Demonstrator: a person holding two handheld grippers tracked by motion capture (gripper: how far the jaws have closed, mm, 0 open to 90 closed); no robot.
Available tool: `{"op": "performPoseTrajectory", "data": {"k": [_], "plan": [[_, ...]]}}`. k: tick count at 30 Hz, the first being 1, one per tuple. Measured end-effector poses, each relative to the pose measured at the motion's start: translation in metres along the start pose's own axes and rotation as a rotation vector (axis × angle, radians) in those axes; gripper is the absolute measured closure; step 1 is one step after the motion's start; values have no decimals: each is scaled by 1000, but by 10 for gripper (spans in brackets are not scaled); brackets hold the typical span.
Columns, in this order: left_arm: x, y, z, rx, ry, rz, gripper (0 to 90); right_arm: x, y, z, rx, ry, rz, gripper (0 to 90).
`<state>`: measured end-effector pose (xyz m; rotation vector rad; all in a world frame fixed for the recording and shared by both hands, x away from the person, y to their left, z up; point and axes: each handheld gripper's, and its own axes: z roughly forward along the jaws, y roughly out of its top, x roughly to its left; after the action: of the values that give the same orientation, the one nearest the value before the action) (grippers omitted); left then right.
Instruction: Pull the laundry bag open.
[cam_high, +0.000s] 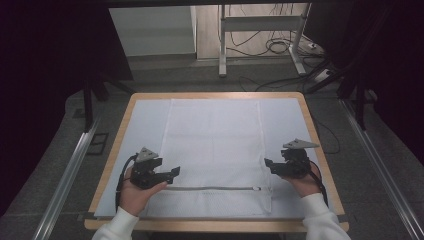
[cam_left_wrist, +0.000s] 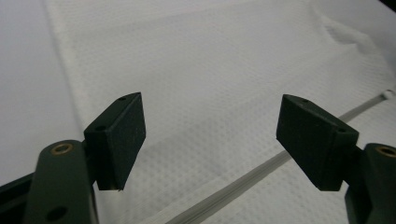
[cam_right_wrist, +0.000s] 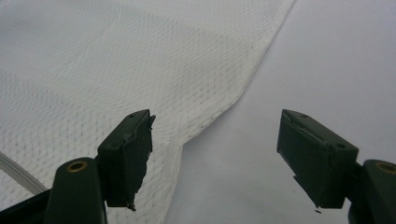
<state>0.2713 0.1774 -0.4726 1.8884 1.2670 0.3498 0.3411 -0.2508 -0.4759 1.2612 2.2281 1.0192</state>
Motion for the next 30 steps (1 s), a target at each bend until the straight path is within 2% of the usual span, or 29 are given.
{"op": "performPoseTrajectory", "data": {"k": [7,10,17,22,23,30], "plan": [[-14,6,7,12,-56,3,257,0,1,-2,-12,10,8,257],[-19,6,11,29,-50,12,264,-1,0,-3,-7,8,20,248],[-29,12,19,40,-98,9,265,-3,3,-9,-28,15,27,248],[-42,14,27,56,-142,8,275,-7,2,-10,-28,11,27,248],[-46,15,30,64,-159,11,276,-8,2,-10,-29,10,30,248],[-66,13,46,110,-203,39,280,-12,0,-9,-24,-3,43,248]]}}
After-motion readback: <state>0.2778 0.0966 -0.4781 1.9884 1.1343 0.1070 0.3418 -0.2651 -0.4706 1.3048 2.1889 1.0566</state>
